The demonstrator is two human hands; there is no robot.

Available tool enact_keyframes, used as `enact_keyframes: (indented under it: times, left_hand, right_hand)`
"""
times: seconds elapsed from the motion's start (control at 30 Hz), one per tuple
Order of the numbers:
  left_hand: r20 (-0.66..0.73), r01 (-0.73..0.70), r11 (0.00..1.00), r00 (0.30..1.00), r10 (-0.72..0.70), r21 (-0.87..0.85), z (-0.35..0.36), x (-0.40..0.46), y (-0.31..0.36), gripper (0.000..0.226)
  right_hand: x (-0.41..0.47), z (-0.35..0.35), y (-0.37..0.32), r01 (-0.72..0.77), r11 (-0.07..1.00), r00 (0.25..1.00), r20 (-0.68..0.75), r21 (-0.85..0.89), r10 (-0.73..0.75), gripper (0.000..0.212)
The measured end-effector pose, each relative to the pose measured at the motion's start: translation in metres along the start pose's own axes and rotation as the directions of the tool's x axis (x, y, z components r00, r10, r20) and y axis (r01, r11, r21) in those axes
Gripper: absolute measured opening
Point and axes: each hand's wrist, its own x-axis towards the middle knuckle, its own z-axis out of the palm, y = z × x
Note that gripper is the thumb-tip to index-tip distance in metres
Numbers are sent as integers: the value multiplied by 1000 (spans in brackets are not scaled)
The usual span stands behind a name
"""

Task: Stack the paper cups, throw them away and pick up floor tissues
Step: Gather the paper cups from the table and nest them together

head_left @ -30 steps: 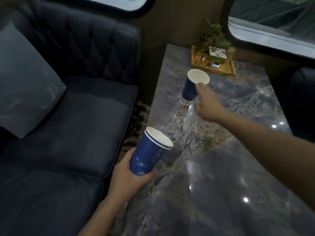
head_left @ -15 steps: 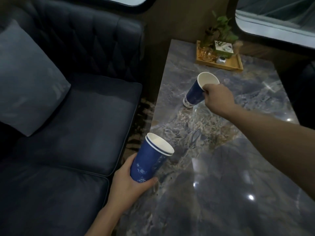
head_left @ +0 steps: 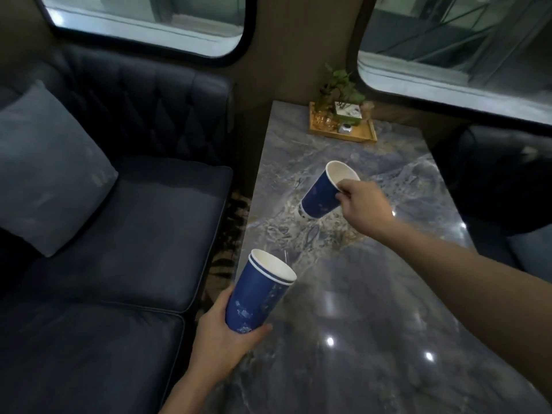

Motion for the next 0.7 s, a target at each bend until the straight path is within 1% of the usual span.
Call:
enact_keyframes:
  times: [0.17, 0.33, 0.47, 0.57, 0.7]
  left_hand:
    - [24, -11, 1000, 1000, 11, -12, 1, -35, 6, 76]
    - [43, -24, 999, 999, 26, -32, 4, -68, 7, 79]
    - [51, -35, 999, 998, 34, 23, 6, -113, 4, 83]
    - [43, -31, 999, 999, 29, 37, 3, -117, 6, 78]
    - [44, -40, 995, 998, 36, 89, -3, -125, 10, 70]
  right_hand:
    - [-39, -31, -5, 30, 1000, 999, -32, -3, -30, 10]
    - [-81, -58, -13, 46, 998, 997, -62, 32, -43, 9]
    - [-140, -82, -19, 85, 994, 990, -120, 70, -76, 9]
    - [-159, -87, -22, 109, 986, 985, -146, 127, -90, 8]
    - [-195, -105, -34, 161, 967, 967, -226, 195, -115, 7]
